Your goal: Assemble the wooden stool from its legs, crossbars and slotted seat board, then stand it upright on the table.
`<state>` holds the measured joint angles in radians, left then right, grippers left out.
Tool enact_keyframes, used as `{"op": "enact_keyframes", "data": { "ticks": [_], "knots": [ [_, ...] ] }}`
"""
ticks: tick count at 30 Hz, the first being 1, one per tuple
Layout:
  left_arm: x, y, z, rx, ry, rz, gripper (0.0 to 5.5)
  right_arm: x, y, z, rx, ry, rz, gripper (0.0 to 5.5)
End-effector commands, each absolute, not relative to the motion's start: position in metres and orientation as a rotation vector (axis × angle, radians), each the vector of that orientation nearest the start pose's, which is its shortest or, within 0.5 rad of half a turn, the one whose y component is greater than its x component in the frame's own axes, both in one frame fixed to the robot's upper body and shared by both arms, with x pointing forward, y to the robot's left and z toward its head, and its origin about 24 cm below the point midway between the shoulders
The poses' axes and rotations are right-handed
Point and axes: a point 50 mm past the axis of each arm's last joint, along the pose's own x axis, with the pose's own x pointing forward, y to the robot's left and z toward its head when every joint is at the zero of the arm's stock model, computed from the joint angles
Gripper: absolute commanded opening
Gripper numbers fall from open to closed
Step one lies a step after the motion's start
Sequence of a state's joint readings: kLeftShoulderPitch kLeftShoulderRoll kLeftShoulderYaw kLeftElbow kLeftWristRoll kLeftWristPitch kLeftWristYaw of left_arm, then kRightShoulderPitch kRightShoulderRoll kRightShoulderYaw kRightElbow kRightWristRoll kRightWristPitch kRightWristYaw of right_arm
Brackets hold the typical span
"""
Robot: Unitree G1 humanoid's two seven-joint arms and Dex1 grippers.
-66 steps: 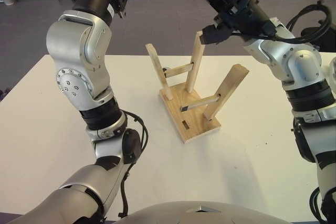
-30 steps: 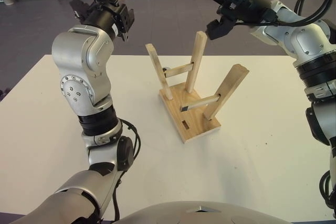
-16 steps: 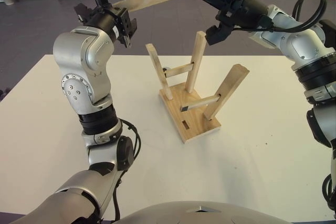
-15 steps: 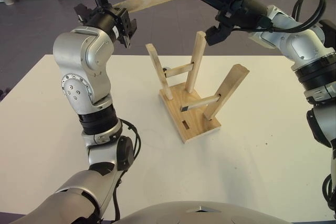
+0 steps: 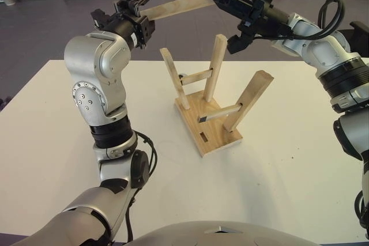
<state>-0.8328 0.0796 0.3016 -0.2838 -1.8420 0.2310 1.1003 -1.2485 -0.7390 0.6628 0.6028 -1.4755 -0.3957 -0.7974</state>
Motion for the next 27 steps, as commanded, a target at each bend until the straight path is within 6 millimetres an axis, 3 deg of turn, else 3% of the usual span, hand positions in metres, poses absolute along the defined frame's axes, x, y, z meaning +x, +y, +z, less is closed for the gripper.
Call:
{"op": "enact_keyframes", "data": {
  "ticks": [1,5,16,22,27],
  "knots": [
    [0.3,0.143,0.283,-1.555,0.202,-0.222,2.01,0.355,-0.121,0.292,-2.066,-1.678,-0.09,2.07],
    [0.302,0.147,0.281,-1.56,0.194,-0.193,1.47,0.351,-0.121,0.293,-2.051,-1.705,-0.102,2.07],
    [0.302,0.145,0.285,-1.566,0.179,-0.227,1.42,0.345,-0.12,0.301,-2.039,-1.744,-0.176,2.07],
    [0.303,0.148,0.288,-1.61,0.182,-0.206,2.63,0.343,-0.12,0.302,-2.034,-1.75,-0.205,2.07],
    [0.301,0.14,0.288,-1.605,0.218,-0.225,2.97,0.347,-0.122,0.3,-2.061,-1.715,-0.202,2.07]
  ]
}}
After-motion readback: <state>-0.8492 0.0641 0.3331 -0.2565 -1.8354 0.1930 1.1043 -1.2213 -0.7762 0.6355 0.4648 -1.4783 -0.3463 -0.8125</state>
